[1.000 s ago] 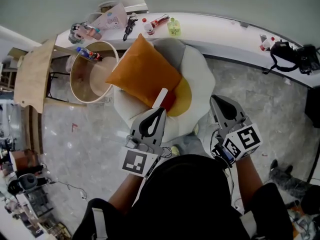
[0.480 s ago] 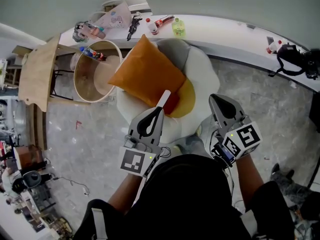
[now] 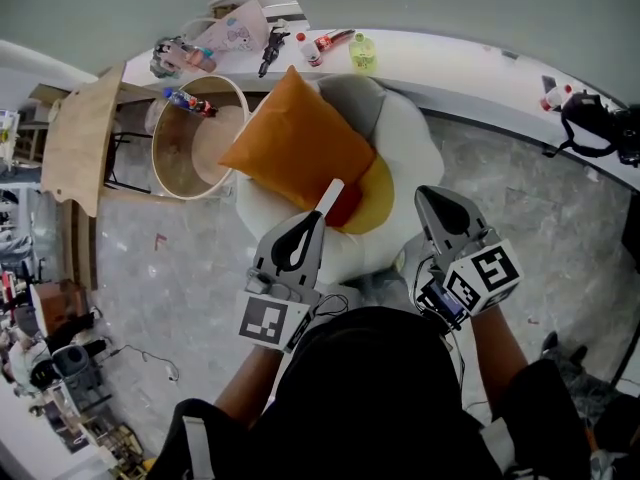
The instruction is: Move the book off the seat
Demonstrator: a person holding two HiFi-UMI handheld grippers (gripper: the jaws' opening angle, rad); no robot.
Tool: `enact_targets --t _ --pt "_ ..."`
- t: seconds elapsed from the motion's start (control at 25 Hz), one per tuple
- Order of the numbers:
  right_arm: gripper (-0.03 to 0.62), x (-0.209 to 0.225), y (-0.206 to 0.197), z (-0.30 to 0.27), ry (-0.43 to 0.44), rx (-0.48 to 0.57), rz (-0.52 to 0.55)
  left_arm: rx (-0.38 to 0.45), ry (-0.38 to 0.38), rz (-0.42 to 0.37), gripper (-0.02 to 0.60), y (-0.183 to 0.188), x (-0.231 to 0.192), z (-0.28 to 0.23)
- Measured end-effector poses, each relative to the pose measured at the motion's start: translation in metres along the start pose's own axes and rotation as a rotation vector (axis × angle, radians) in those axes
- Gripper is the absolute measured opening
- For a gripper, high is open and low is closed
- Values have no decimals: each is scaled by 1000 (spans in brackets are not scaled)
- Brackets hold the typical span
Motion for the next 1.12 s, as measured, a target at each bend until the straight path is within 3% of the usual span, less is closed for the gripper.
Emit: enact_targets --t 0.36,0.68,1.12 --pt "9 0 -5 -13 10 -15 -7 -16 5 28 12 -9 -12 0" --pt "9 -12 -14 -33 -4 -52 5 -74 27 31 12 -39 -52 0" --pt "9 -4 -54 -68 -25 -105 3 -245 -17 11 14 -112 -112 -35"
Point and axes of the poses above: the fingertips, and each gripper's own axes: z backward along the fingers, x to its right, y out of its top, the point moved 5 cm from there along z, backward along the fingers, and after that the axes turned 5 degrees about -y, right-handed, at the moved point
